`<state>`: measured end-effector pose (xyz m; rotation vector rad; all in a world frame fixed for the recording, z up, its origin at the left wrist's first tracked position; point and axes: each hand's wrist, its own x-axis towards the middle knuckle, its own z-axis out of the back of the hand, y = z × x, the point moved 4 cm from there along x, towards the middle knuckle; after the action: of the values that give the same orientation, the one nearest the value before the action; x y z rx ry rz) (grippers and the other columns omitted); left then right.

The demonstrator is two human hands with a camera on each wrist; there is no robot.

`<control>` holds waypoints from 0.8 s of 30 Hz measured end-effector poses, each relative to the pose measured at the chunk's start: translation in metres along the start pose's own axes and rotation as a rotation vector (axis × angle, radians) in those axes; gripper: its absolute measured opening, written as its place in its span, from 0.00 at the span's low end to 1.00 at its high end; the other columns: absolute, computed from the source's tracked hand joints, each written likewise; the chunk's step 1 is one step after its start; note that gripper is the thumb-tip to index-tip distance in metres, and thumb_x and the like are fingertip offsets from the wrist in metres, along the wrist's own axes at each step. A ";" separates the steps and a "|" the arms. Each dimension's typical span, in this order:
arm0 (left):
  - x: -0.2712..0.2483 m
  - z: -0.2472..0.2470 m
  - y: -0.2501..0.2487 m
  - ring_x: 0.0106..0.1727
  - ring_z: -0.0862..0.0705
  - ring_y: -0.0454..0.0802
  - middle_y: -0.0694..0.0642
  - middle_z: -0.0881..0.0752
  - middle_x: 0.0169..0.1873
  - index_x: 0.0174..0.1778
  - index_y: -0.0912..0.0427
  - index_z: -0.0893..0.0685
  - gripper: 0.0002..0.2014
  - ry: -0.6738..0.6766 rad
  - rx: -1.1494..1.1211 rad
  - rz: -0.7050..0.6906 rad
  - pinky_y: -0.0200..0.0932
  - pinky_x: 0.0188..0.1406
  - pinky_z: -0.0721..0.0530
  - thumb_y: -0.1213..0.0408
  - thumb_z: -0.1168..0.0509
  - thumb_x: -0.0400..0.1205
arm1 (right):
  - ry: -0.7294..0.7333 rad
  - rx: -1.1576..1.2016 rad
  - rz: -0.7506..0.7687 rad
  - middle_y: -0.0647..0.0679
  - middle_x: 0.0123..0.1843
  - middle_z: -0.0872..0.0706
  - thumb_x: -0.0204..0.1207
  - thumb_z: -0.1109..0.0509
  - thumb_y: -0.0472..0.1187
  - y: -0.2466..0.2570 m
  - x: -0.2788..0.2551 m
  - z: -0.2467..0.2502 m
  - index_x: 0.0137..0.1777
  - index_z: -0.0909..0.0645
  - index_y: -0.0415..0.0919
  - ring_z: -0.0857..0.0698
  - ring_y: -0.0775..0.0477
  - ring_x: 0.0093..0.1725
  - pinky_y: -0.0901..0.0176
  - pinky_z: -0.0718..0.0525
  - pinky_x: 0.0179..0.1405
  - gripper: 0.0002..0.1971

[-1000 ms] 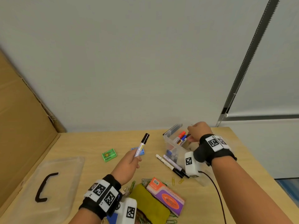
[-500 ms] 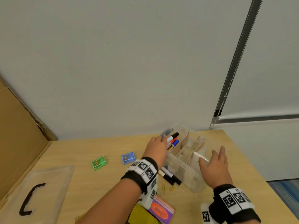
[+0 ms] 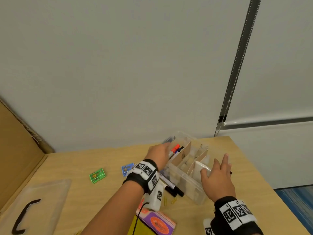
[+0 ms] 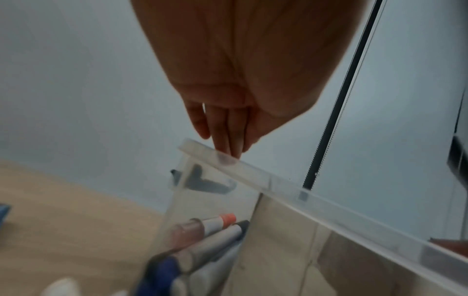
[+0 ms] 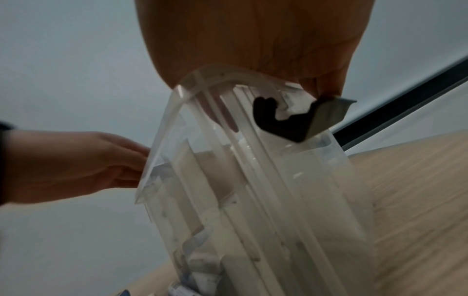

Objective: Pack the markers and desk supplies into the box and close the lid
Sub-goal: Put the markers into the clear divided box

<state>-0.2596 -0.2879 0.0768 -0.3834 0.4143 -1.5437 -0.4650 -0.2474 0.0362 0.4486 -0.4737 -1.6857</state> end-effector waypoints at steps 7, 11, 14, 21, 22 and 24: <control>-0.058 0.007 0.068 0.66 0.27 0.47 0.45 0.24 0.63 0.64 0.44 0.24 0.19 -0.214 0.161 -0.019 0.45 0.66 0.38 0.69 0.46 0.81 | -0.008 -0.092 0.030 0.38 0.86 0.55 0.80 0.48 0.51 -0.002 0.003 0.000 0.81 0.45 0.40 0.51 0.31 0.83 0.39 0.41 0.80 0.31; -0.065 -0.024 0.091 0.70 0.29 0.53 0.50 0.27 0.70 0.70 0.48 0.27 0.22 0.127 0.300 -0.051 0.52 0.69 0.31 0.71 0.46 0.82 | -0.128 -0.281 0.180 0.39 0.83 0.40 0.80 0.47 0.50 0.019 -0.012 0.006 0.80 0.40 0.40 0.47 0.31 0.83 0.38 0.48 0.82 0.29; -0.057 -0.040 0.086 0.70 0.30 0.55 0.51 0.29 0.73 0.76 0.50 0.32 0.28 0.210 0.409 -0.143 0.53 0.69 0.28 0.75 0.43 0.80 | -0.236 -0.253 0.560 0.44 0.65 0.21 0.77 0.38 0.42 0.062 -0.044 0.007 0.64 0.22 0.41 0.25 0.41 0.68 0.46 0.25 0.70 0.17; -0.033 -0.057 0.074 0.67 0.27 0.59 0.56 0.22 0.66 0.72 0.47 0.28 0.25 0.311 0.656 -0.190 0.57 0.67 0.34 0.72 0.39 0.80 | 0.240 -0.391 0.594 0.45 0.66 0.25 0.78 0.38 0.32 0.079 -0.063 -0.072 0.69 0.27 0.41 0.25 0.43 0.67 0.51 0.19 0.58 0.19; -0.032 -0.058 0.074 0.67 0.26 0.60 0.57 0.22 0.65 0.71 0.48 0.26 0.23 0.333 0.671 -0.188 0.57 0.67 0.33 0.71 0.39 0.80 | 0.303 -0.438 0.534 0.44 0.68 0.27 0.80 0.41 0.32 0.074 -0.061 -0.078 0.71 0.30 0.40 0.27 0.43 0.69 0.50 0.19 0.61 0.19; -0.032 -0.058 0.077 0.64 0.24 0.61 0.58 0.21 0.61 0.66 0.53 0.22 0.19 0.360 0.690 -0.172 0.57 0.67 0.33 0.71 0.39 0.80 | 0.354 -0.505 0.455 0.42 0.70 0.30 0.81 0.43 0.32 0.067 -0.058 -0.089 0.74 0.33 0.38 0.24 0.43 0.67 0.48 0.18 0.61 0.21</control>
<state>-0.2203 -0.2551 -0.0109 0.4095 0.1026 -1.8190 -0.3525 -0.2057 0.0001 0.2323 0.1130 -1.1910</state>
